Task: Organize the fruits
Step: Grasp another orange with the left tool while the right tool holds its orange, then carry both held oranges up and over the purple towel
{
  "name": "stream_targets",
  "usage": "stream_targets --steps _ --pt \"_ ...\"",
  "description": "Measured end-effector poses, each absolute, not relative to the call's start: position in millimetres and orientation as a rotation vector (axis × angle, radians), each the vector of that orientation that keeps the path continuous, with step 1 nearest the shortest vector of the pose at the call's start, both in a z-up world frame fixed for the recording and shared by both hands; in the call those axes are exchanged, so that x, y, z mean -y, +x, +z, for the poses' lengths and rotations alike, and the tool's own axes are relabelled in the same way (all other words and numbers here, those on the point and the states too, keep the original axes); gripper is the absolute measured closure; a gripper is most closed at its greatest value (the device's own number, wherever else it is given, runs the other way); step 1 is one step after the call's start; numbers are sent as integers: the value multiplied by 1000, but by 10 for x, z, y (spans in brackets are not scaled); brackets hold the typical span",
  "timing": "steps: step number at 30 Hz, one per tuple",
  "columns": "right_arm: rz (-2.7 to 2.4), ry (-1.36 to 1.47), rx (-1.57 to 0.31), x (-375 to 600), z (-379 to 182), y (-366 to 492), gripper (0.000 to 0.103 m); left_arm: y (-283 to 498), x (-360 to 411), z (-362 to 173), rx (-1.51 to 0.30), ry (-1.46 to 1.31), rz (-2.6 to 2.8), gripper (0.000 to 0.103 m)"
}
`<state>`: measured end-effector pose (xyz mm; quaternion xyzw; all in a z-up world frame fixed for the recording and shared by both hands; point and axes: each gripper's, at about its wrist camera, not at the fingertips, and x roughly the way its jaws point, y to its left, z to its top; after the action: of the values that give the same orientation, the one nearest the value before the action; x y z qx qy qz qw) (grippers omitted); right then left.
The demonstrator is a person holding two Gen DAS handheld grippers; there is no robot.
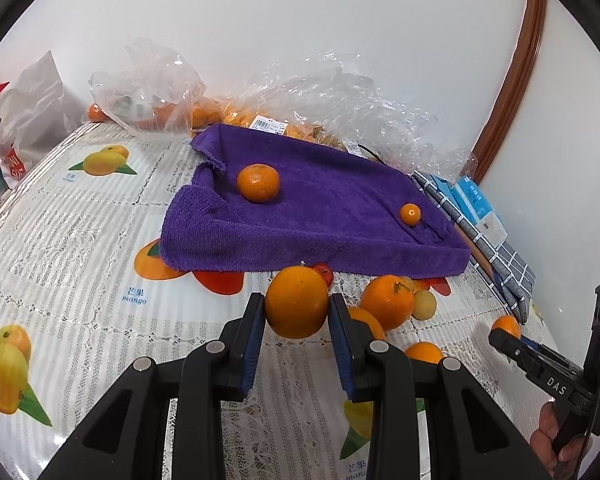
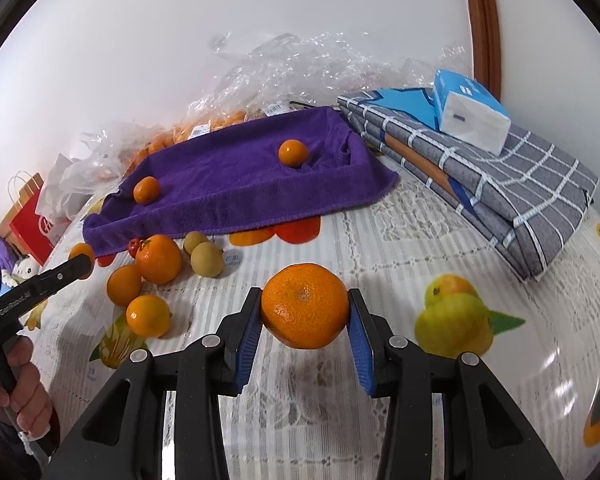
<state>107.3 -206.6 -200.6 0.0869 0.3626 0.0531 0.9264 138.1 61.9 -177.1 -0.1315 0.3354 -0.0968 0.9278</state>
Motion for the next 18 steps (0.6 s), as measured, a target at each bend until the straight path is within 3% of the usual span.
stream_targets --steps 18 --pt "128 134 -691 1909 -1588 972 62 1181 -638 -1515 -630 -287 -195 72"
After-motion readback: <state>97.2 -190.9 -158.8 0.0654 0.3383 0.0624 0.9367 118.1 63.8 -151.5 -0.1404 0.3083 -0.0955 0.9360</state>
